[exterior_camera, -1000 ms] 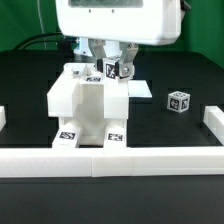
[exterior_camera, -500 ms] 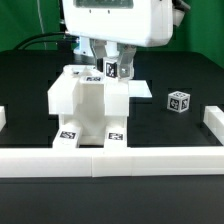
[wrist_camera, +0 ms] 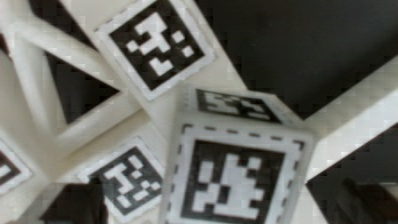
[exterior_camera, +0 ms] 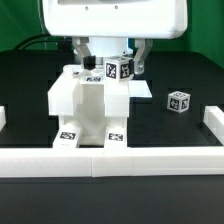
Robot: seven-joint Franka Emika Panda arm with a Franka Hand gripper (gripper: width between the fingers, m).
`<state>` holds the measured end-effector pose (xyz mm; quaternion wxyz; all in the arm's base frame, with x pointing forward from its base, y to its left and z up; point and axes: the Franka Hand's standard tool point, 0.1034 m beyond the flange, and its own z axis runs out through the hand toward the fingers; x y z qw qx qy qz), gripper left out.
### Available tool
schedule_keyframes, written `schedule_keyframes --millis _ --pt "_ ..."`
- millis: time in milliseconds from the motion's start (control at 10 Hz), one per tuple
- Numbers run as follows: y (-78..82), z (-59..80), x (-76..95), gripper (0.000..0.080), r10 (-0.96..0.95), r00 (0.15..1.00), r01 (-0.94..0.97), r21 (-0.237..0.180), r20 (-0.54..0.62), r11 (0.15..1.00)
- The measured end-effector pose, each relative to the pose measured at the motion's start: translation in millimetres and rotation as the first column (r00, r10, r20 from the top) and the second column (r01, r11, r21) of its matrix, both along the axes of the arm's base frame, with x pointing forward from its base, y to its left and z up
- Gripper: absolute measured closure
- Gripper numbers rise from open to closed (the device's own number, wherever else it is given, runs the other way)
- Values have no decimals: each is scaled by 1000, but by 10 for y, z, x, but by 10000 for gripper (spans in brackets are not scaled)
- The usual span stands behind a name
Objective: Assemble chair
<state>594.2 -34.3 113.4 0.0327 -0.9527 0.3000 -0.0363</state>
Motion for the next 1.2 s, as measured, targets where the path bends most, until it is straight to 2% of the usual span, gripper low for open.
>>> schedule_keyframes --millis 200,400,600,700,900,1100,1200 --pt "-3 3 -9 151 169 986 -169 -18 -1 985" --pt "-1 34 -29 151 445 896 -445 -46 -6 895" --pt "-6 26 -36 151 640 768 -639 -62 -11 766" --pt "14 20 -42 151 703 711 -702 -63 -14 709" --pt "123 39 -24 151 749 662 -748 -70 -24 660" --pt "166 46 -17 151 800 599 -799 -82 -35 596" --pt "135 26 -50 151 853 521 -852 -93 -44 515"
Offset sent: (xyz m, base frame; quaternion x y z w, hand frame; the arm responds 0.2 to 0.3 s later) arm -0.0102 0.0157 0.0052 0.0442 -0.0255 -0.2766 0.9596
